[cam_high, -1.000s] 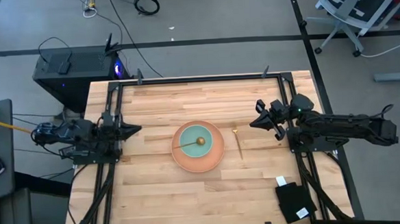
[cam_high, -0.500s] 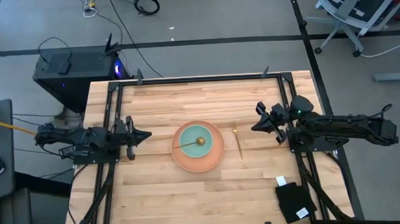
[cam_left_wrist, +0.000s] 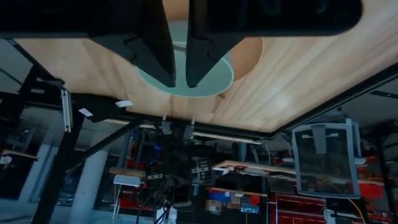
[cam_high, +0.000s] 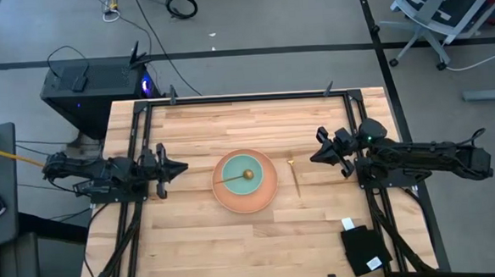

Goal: Set table place
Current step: Return to Home Position

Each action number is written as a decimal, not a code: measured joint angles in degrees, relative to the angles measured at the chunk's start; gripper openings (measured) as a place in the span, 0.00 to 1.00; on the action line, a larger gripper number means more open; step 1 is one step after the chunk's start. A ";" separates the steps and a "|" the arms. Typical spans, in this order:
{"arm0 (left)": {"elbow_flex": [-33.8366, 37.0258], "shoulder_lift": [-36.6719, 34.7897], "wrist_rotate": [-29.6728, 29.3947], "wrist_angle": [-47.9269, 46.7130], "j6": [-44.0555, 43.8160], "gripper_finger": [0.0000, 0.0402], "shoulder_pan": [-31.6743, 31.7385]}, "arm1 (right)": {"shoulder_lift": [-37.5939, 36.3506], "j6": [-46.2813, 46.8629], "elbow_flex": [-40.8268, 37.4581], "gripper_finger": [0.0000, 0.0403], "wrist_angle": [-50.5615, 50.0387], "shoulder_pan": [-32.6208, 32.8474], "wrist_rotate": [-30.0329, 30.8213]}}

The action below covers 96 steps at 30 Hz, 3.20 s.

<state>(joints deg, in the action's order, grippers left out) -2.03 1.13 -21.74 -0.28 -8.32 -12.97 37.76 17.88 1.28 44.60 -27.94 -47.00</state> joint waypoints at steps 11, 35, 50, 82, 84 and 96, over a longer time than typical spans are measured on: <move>-1.21 0.00 -0.05 -1.03 -0.02 0.13 -0.01 | 0.00 -0.04 0.00 0.07 -0.02 0.00 0.00; -1.41 -0.02 -0.04 -0.50 -0.04 0.14 0.00 | -23.69 -0.02 0.04 0.07 -2.72 0.00 0.00; -1.43 -0.02 -0.04 -0.50 -0.04 0.13 -0.01 | -23.19 -0.02 0.04 0.07 -2.82 0.00 0.02; -1.45 -0.02 -0.04 -0.50 -0.04 0.15 0.00 | -23.19 -0.02 0.04 0.07 -2.82 0.00 0.02; -1.45 -0.02 -0.06 -0.48 -0.04 0.14 -0.20 | -23.19 -0.02 0.04 0.07 -2.82 0.00 0.02; -1.45 -0.02 -0.02 -0.43 -0.04 0.15 -2.10 | -23.19 0.00 0.04 0.07 -2.80 -0.02 0.02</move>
<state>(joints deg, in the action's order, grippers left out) -3.49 1.10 -21.76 -0.71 -8.36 -15.07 14.57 17.89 1.32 41.80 -27.97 -46.98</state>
